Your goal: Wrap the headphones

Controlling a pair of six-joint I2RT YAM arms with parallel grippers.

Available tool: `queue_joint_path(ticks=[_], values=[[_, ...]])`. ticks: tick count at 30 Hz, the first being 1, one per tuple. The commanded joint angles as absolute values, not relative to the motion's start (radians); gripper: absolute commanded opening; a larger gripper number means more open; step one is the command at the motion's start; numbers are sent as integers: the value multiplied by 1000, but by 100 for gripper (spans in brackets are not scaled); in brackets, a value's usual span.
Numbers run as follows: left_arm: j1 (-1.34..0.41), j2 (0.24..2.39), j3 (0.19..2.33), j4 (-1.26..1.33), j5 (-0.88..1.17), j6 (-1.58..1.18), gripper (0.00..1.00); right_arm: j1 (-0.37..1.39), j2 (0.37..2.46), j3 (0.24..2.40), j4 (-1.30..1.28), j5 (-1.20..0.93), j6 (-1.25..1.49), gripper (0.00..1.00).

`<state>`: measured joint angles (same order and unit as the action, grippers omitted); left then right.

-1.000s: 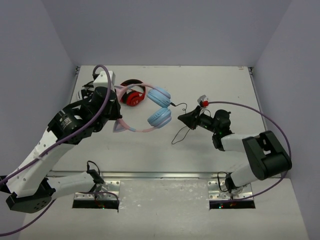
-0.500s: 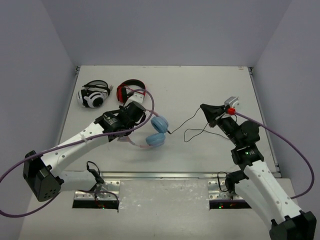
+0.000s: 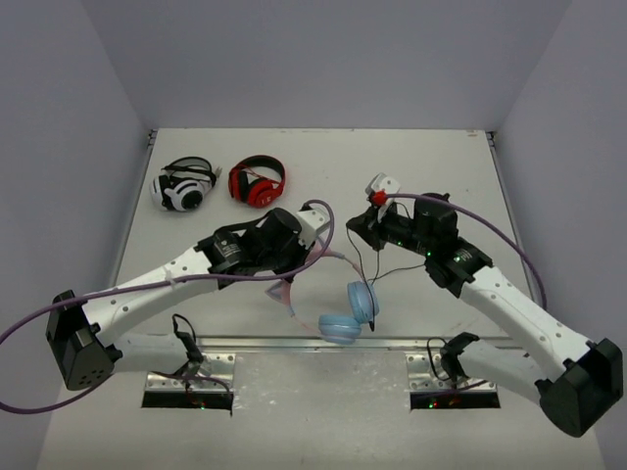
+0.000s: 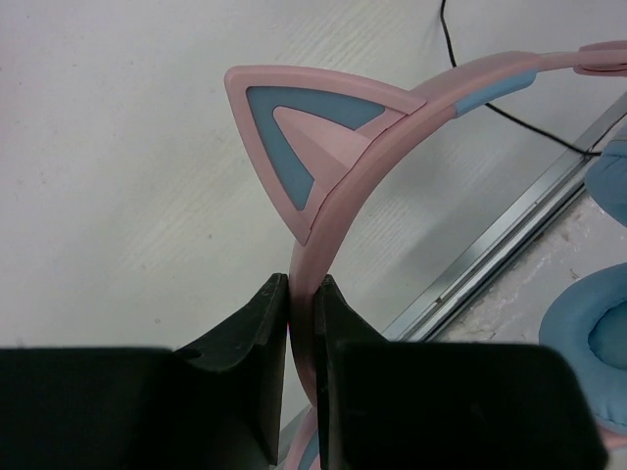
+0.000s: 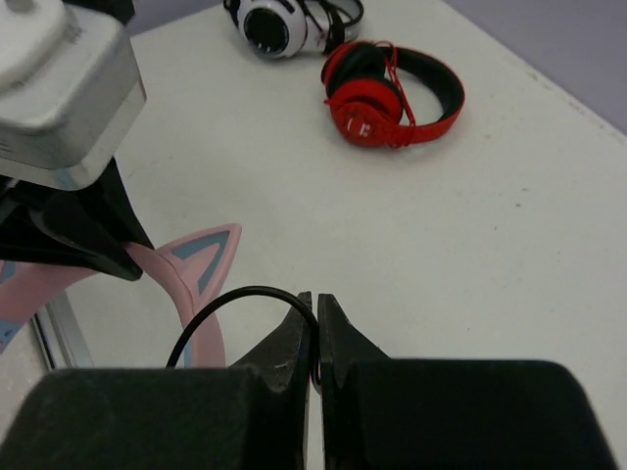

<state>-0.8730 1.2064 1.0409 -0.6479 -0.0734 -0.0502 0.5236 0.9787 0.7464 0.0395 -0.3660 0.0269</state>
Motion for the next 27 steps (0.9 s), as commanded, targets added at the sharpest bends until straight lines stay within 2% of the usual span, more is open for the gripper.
queue_joint_path(ticks=[1, 12, 18, 21, 27], values=[[-876, 1187, 1103, -569, -9, -45, 0, 583, 1038, 808, 3, -244, -34, 1], [-876, 1072, 1098, -486, 144, -31, 0, 632, 1262, 877, 3, -77, 109, 1], [-876, 1048, 1120, -466, 150, -34, 0, 655, 1304, 917, -25, -23, 133, 1], [-877, 1046, 1124, -465, 152, -38, 0, 655, 1296, 907, -6, -29, 147, 1], [-877, 954, 1095, -368, 144, -92, 0, 653, 1281, 859, 87, -184, 170, 1]])
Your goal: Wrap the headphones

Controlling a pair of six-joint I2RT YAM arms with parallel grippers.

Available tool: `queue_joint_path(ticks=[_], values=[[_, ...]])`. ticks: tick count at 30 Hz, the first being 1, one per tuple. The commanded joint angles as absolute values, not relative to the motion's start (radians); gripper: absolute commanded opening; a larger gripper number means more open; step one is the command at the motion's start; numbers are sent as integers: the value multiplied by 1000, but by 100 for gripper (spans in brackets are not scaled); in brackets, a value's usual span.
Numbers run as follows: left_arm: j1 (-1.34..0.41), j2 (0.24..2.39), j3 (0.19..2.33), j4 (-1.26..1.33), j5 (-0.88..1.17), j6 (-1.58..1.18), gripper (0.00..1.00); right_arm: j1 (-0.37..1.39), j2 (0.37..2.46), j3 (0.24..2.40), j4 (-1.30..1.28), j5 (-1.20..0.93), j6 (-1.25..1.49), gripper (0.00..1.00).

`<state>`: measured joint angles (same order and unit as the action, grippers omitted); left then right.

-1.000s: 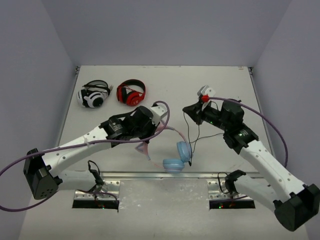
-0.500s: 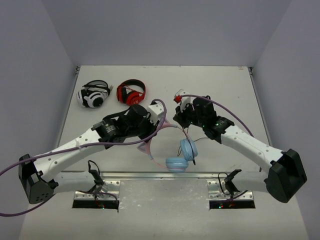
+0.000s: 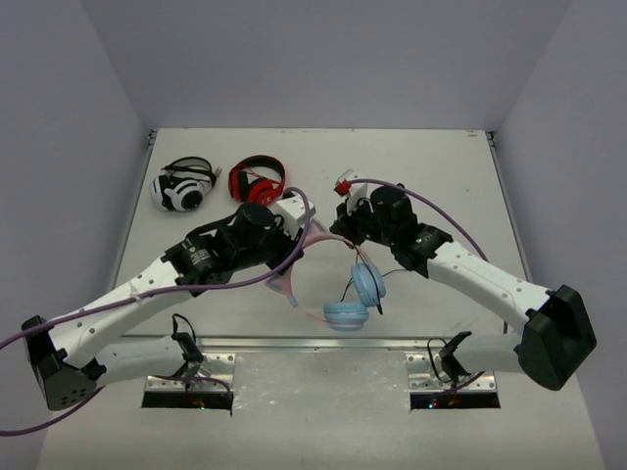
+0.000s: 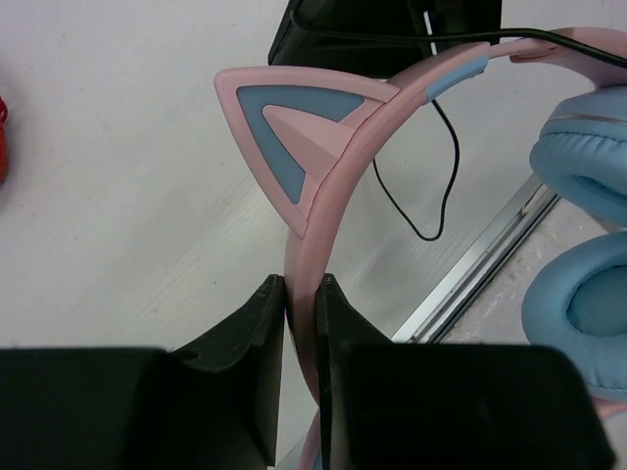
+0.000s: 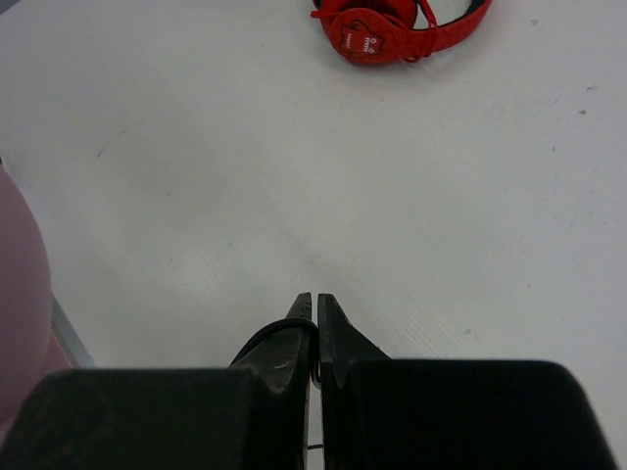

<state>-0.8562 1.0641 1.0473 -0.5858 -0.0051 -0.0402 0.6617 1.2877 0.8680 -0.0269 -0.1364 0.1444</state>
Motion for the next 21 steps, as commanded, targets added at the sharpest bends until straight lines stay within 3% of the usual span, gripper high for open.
queue_joint_path(ticks=[1, 5, 7, 14, 21], values=[[-876, 918, 1092, -327, 150, -115, 0, 653, 1276, 839, 106, -225, 179, 1], [-876, 850, 1077, -230, 146, -170, 0, 614, 1230, 758, 274, -388, 231, 2], [-876, 836, 1072, -195, 127, -182, 0, 607, 1223, 718, 406, -435, 271, 13], [-876, 795, 1063, -54, 75, -230, 0, 606, 1313, 706, 792, -612, 455, 22], [-876, 741, 1103, 28, -265, -287, 0, 604, 1491, 719, 1006, -669, 580, 16]])
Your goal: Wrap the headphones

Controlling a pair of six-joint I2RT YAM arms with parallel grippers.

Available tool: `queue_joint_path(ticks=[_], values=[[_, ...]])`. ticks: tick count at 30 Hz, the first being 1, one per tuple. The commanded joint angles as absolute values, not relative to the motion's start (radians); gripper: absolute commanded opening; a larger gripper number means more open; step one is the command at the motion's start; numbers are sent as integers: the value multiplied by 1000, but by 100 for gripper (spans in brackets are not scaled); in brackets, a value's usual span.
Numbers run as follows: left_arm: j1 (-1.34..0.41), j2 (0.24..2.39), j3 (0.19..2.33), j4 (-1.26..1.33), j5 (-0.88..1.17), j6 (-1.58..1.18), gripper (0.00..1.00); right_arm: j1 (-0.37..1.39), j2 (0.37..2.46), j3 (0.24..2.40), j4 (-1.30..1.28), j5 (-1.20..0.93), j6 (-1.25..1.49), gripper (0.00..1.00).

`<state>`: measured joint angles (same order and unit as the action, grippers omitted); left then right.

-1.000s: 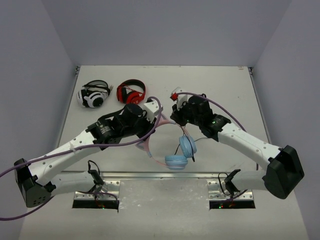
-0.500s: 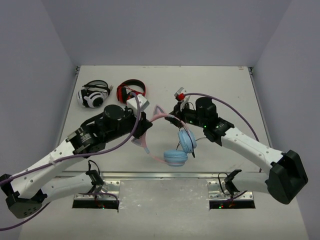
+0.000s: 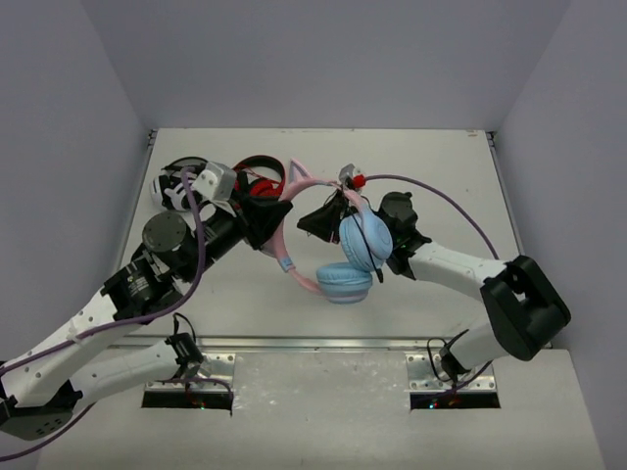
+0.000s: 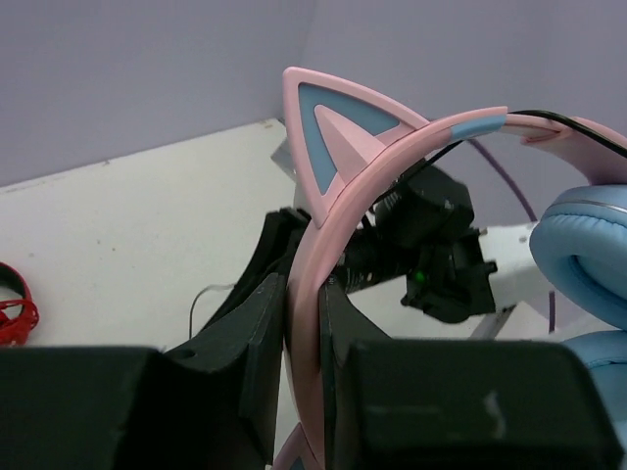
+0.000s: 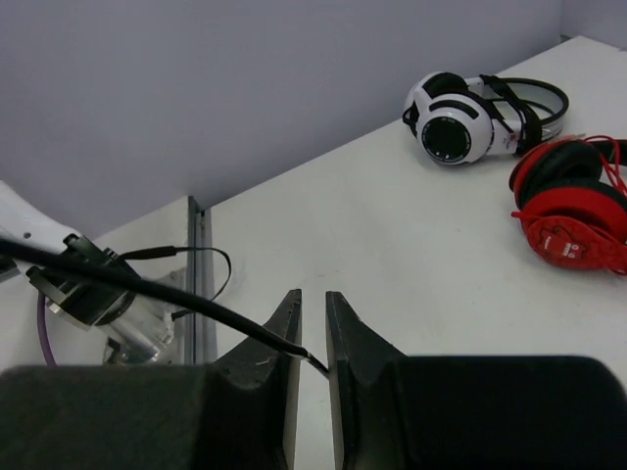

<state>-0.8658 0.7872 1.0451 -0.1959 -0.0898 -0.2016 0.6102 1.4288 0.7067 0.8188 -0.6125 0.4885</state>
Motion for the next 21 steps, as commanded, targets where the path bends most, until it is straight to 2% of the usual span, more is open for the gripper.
queue_joint_path(ticks=[1, 8, 12, 17, 18, 21], values=[[-876, 742, 1103, 29, -265, -291, 0, 604, 1512, 716, 1006, -678, 597, 16], [-876, 799, 1206, 57, -492, -317, 0, 606, 1707, 739, 1305, -762, 773, 18], [-876, 848, 1267, 49, -633, -321, 0, 610, 1782, 767, 1367, -776, 834, 13], [-874, 923, 1322, 60, -900, -246, 0, 623, 1767, 660, 1462, -769, 854, 8], [-874, 933, 1330, 72, -961, -233, 0, 627, 1755, 634, 1495, -756, 854, 3], [-868, 986, 1351, 104, -1043, -192, 0, 647, 1685, 531, 1522, -735, 847, 1]])
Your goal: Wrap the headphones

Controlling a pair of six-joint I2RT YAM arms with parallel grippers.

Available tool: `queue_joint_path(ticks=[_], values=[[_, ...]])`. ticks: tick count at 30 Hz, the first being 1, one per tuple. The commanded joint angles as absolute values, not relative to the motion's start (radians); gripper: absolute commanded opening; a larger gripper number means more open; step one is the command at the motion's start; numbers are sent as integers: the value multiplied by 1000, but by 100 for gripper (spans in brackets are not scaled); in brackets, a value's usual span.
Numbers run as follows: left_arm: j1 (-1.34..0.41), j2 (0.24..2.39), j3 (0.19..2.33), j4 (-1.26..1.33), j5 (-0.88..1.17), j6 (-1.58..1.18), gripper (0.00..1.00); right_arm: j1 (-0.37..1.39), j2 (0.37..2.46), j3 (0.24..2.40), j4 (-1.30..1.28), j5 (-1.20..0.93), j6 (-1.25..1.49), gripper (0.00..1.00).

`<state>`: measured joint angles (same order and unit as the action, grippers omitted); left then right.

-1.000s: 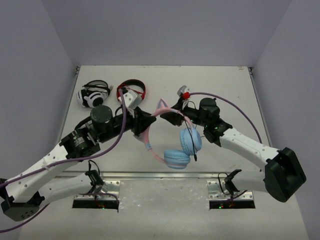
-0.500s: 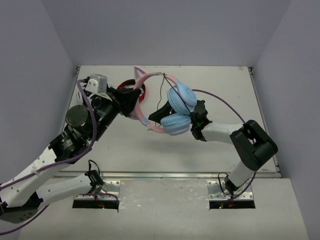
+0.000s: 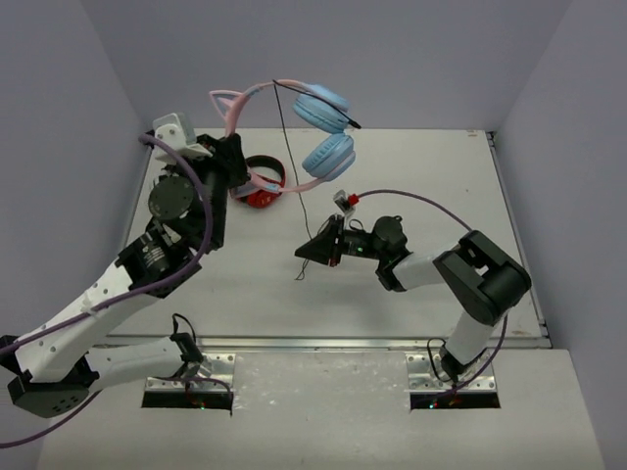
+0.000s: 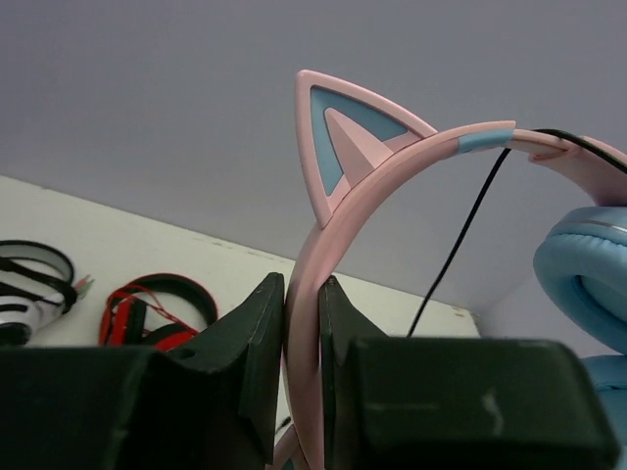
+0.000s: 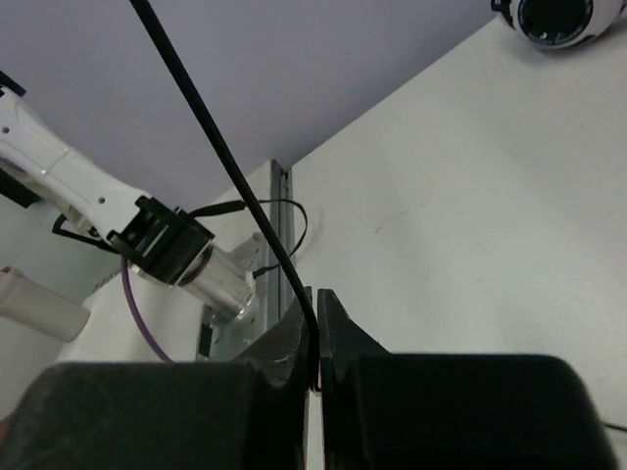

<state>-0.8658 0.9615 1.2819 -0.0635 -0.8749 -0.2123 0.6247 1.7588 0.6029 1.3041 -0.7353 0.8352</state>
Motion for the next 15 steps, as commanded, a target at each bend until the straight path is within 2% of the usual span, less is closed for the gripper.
queue_joint_path(ticks=[1, 5, 9, 11, 15], values=[[-865, 1000, 1361, 115, -1086, -190, 0, 655, 1663, 494, 1517, -733, 836, 1], [-767, 1083, 1373, 100, -1124, -228, 0, 724, 1463, 442, 1349, -720, 720, 1], [-677, 1129, 1361, 3, -1086, -353, 0, 801, 1277, 488, 864, -628, 507, 1], [-676, 1147, 1306, 47, -1107, -333, 0, 807, 1221, 523, 767, -606, 450, 1], [-666, 1160, 1201, 104, -1157, -290, 0, 816, 1092, 616, 412, -474, 309, 1]])
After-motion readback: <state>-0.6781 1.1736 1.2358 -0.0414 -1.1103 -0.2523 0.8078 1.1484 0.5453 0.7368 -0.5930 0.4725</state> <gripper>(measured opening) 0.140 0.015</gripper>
